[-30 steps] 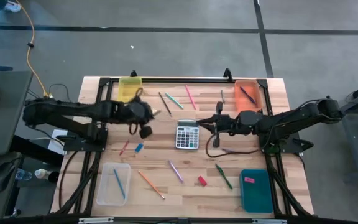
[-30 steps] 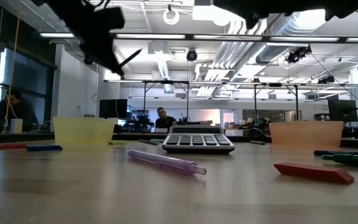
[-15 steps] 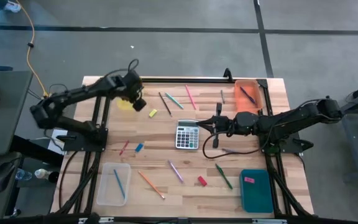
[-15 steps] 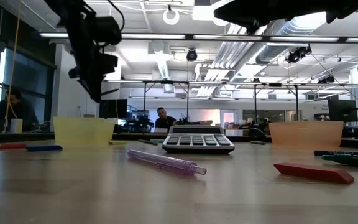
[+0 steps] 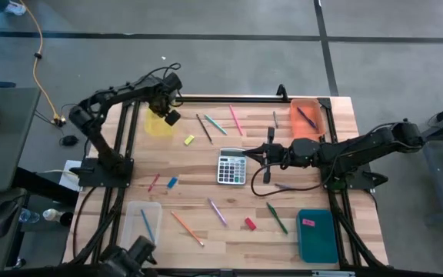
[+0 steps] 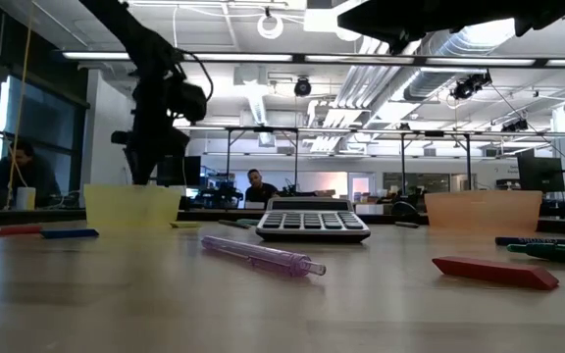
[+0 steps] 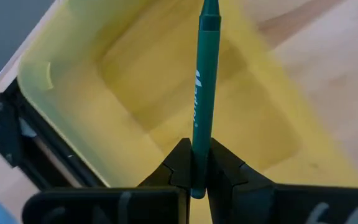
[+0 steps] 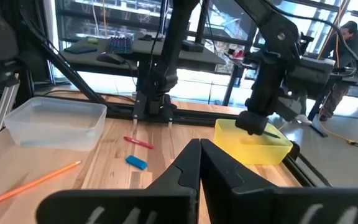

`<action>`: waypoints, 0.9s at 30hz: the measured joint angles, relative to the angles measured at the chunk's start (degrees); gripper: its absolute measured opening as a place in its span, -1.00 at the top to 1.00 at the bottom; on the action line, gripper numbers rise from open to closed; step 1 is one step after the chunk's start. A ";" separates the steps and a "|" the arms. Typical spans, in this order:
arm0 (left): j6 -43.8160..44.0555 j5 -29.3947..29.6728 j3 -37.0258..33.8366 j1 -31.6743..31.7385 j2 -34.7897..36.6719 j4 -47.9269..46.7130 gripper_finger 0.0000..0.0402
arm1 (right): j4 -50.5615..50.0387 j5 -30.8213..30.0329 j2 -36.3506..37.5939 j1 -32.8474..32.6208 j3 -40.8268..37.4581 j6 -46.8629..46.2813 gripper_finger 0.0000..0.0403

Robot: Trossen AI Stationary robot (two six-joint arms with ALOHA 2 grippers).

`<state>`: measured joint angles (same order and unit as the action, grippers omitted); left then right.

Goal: Sort crayons/erasers/pens/pencils in bins
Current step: Put the green crayon into the yellow bin

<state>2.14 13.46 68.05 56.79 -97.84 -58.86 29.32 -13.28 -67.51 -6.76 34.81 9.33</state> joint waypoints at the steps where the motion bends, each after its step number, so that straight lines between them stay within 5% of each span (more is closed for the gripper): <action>1: -0.24 0.33 0.18 0.43 -0.80 -0.43 0.96 | -0.02 0.00 0.00 0.00 0.00 0.02 1.00; 20: -1.22 0.65 0.44 2.87 -8.77 -1.30 0.96 | 0.02 0.22 -0.02 0.00 0.00 0.39 1.00; 27: -0.85 0.65 0.44 2.87 -8.79 -1.43 0.79 | 0.03 0.24 -0.02 0.00 0.00 0.39 1.00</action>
<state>1.30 14.11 68.49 59.66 -106.63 -60.29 29.34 -13.04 -67.53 -6.76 34.81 9.72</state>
